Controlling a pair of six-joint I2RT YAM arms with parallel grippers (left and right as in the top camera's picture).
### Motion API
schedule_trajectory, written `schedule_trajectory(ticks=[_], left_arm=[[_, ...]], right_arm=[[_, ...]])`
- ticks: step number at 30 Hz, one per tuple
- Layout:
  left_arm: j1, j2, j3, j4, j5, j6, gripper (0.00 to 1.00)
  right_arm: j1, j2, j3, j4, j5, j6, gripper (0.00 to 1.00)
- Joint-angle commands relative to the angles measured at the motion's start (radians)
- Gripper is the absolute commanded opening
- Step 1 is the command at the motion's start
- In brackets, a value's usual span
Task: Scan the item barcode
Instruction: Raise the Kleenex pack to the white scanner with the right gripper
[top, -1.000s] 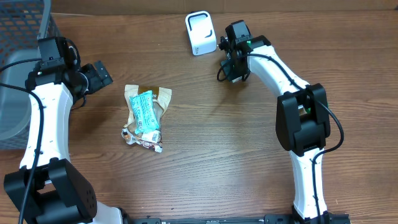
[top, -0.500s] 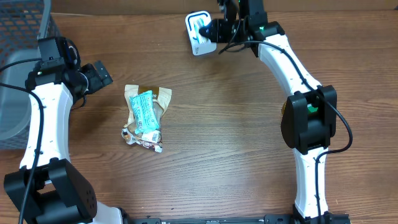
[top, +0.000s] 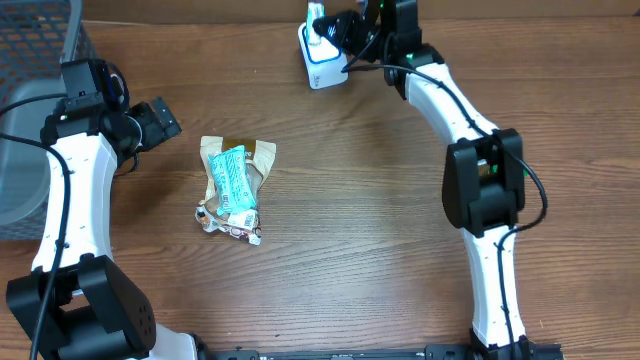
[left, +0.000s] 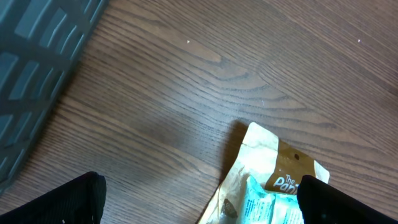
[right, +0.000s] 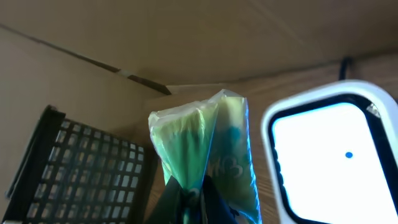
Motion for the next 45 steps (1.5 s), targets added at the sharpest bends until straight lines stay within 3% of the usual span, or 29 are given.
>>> schedule_trajectory(ticks=[1,20,35,45], left_arm=[[-0.007,0.002,0.018,0.001,0.003,-0.006,1.0],[-0.007,0.002,0.018,0.001,0.003,-0.006,0.99],[-0.007,0.002,0.018,0.001,0.003,-0.006,1.0],[-0.007,0.002,0.018,0.001,0.003,-0.006,0.99]], right_arm=[[0.003,0.044,0.0,0.019,-0.007,0.082,0.04],[0.002,0.06,0.0,0.03,0.126,0.108,0.04],[0.002,0.046,0.001,0.01,0.05,0.098,0.04],[0.004,-0.202,0.001,-0.34,0.117,-0.198,0.04]])
